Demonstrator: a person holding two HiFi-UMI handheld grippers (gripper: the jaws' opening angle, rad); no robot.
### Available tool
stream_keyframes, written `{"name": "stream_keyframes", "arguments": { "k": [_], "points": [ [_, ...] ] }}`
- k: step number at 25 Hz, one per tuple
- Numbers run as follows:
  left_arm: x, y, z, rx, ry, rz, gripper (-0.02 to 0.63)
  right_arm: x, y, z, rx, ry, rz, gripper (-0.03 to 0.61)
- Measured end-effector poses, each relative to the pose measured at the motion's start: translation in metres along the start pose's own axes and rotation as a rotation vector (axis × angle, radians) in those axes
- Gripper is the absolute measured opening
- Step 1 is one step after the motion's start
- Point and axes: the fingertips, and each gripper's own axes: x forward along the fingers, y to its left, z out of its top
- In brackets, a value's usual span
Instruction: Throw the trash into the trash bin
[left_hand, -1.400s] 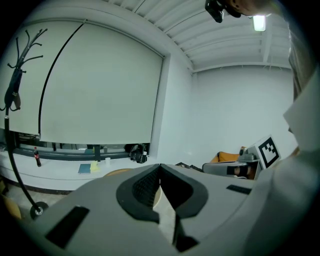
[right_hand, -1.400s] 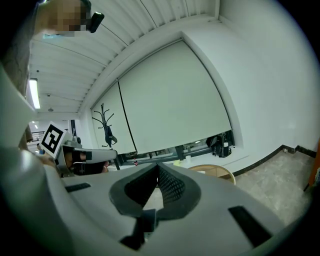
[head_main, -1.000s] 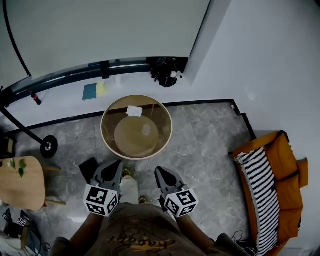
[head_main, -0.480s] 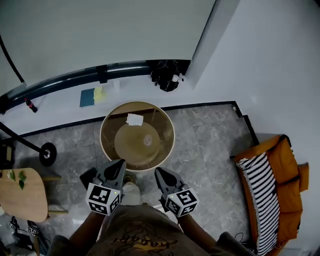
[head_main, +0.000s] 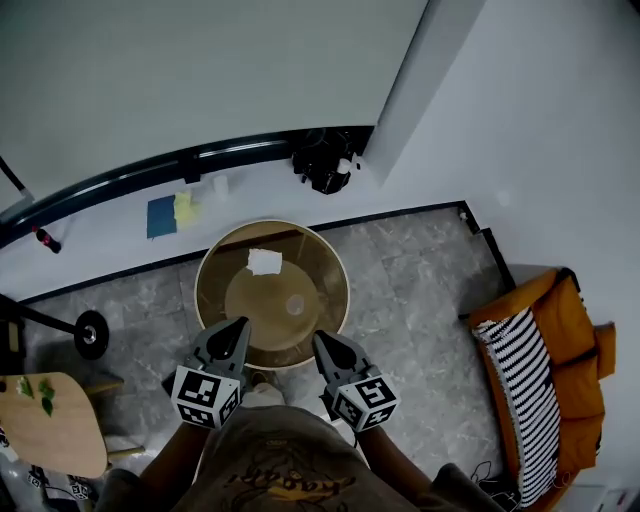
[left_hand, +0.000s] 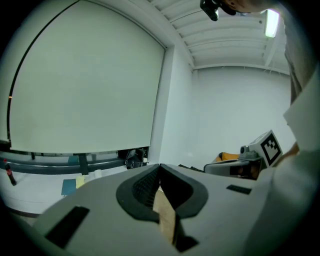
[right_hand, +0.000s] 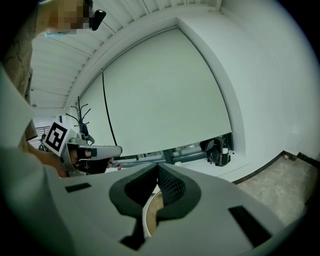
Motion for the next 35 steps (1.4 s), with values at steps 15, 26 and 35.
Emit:
{"name": "stream_keyframes", "arguments": {
  "k": [15,26,35],
  "points": [
    [0.064,0.026,0.031,0.024,0.007,-0.013,0.018,0.051,-0.038,0.041,-0.009,-0.004,-0.003,0.017],
    [0.112,0.04,-0.001,-0.06,0.059,0.006,0.018,0.086,-0.086,0.026,-0.01,0.062,0.013,0.017],
    [0.158,0.056,-0.059,-0.098,0.089,0.048,0.018,0.116,-0.123,-0.016,0.019,0.093,0.014,0.017]
  ]
}}
